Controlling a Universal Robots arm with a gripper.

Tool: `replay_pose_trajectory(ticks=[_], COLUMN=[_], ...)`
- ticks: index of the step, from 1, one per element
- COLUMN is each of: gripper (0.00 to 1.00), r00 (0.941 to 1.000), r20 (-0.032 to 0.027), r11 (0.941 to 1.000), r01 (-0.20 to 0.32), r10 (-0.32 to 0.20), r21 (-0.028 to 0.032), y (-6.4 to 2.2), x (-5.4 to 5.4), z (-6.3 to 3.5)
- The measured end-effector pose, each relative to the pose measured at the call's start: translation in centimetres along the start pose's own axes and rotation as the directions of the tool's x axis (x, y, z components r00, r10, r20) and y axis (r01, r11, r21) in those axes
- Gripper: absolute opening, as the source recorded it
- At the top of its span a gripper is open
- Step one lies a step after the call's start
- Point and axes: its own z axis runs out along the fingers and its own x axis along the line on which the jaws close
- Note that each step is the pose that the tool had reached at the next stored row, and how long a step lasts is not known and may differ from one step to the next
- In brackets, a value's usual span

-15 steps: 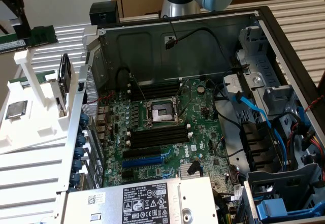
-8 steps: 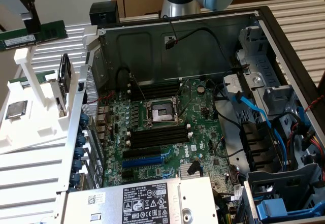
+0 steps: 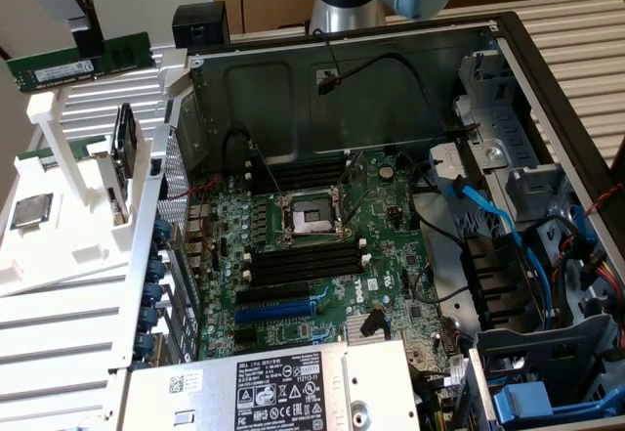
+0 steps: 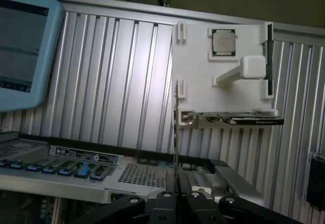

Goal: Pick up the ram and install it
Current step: 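Pick up the ram and move it above insertion slot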

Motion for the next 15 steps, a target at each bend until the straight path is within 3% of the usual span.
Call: replay_pose_trajectory(ticks=[11,15], gripper=[0.13,0.13], r00=[1.0,1.0], r20=[0.0001,0.0001], r11=[1.0,1.0], r01=[-0.002,-0.004], r10=[0.002,0.004], r21=[0.0,0.0], y=[-3.61,-4.46], x=[0.4,0.5], z=[-0.17,-0.2])
